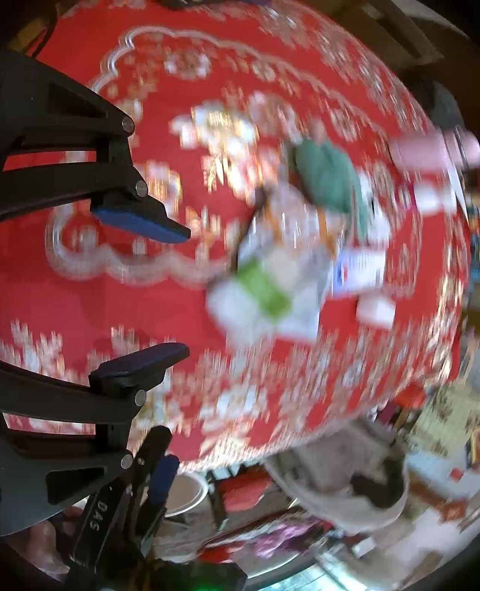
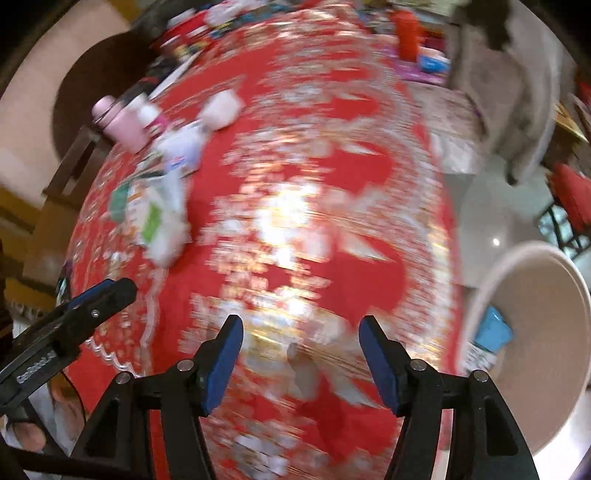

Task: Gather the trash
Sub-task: 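Move both open tools back over the table toward the towel and packet, then grasp the green towel with left tool while right tool grasps the white-green packet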

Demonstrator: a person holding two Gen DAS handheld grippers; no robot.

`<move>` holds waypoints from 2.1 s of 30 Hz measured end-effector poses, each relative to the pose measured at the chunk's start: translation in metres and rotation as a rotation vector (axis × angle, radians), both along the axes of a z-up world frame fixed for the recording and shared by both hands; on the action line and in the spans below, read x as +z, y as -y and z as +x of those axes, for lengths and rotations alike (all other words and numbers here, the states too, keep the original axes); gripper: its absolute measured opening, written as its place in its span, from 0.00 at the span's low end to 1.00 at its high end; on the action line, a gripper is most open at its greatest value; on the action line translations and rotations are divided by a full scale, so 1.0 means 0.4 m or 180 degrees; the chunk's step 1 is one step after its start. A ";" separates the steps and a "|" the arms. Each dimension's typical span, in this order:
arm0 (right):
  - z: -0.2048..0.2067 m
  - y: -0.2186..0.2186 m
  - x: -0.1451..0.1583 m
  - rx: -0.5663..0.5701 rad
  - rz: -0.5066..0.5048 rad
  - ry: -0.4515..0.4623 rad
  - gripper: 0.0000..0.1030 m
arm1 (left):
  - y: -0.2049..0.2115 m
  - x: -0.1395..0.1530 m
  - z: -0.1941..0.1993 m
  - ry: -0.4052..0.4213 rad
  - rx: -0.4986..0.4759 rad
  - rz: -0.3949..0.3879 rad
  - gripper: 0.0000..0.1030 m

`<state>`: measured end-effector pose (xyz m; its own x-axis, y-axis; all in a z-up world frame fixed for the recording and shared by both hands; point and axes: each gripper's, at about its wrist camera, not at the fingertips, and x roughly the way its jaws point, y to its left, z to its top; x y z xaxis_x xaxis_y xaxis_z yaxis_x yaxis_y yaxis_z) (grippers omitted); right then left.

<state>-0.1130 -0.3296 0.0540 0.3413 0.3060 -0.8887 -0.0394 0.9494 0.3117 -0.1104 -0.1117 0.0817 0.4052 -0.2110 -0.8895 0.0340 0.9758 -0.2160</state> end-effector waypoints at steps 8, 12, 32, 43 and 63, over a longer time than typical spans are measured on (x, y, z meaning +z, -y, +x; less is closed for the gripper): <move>0.137 -0.234 0.019 0.0575 -0.0103 0.0285 0.61 | -0.193 -0.020 0.007 -0.0106 0.0438 -0.0023 0.53; 0.186 -0.309 0.005 0.0732 -0.0309 0.0375 0.61 | -0.230 -0.026 0.020 -0.0120 0.0460 -0.0053 0.53; 0.208 -0.275 -0.026 0.0437 -0.0015 0.0232 0.29 | -0.266 0.000 0.208 0.0053 0.0069 -0.0166 0.54; 0.203 -0.146 -0.064 -0.0145 0.0296 -0.0137 0.29 | -0.235 -0.032 0.349 0.0056 -0.0455 -0.0055 0.57; 0.146 -0.095 -0.044 -0.0494 -0.0087 -0.0231 0.55 | -0.197 -0.074 0.395 -0.0111 -0.0436 0.0019 0.46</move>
